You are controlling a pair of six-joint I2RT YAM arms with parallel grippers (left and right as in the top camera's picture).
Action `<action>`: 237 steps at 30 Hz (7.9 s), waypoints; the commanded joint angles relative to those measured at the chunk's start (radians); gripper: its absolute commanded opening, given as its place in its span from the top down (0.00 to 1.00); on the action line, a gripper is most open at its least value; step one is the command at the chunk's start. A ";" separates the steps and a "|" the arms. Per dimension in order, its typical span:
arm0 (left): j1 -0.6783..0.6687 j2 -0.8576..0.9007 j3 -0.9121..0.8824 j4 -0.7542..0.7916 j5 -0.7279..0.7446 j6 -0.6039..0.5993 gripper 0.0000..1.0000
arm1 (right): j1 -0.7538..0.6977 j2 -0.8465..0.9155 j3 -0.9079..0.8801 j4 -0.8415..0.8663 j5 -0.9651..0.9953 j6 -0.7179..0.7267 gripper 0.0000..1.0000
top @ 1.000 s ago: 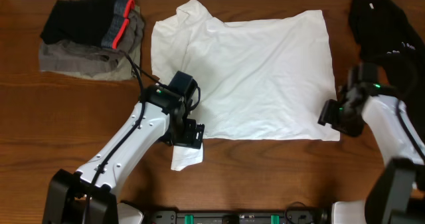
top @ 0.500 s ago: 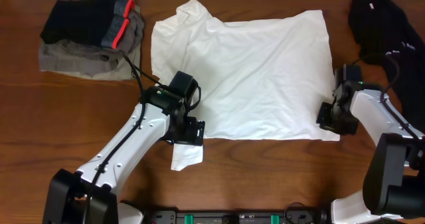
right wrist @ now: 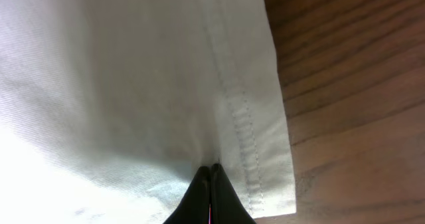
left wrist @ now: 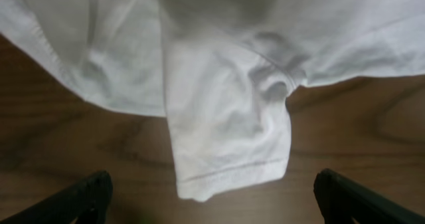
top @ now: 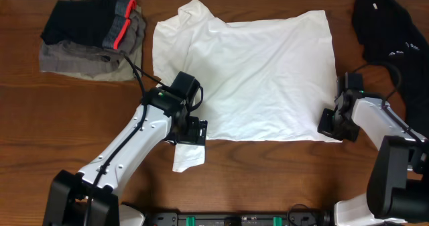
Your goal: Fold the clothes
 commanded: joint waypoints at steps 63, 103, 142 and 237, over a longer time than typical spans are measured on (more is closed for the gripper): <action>0.373 0.080 -0.038 0.092 -0.417 -0.034 0.91 | -0.285 0.005 0.058 -0.101 -0.035 -0.035 0.96; -0.032 -0.193 -0.297 0.031 0.079 -0.233 0.28 | -0.283 -0.410 0.203 -0.440 -0.138 -0.055 0.33; 0.018 -0.108 -0.262 0.092 0.045 -0.254 0.94 | -0.285 -0.224 -0.068 -0.095 0.005 -0.020 0.33; 0.196 0.036 -0.051 0.701 -0.087 -0.006 0.94 | -0.247 -0.172 0.003 0.323 -0.119 -0.023 0.99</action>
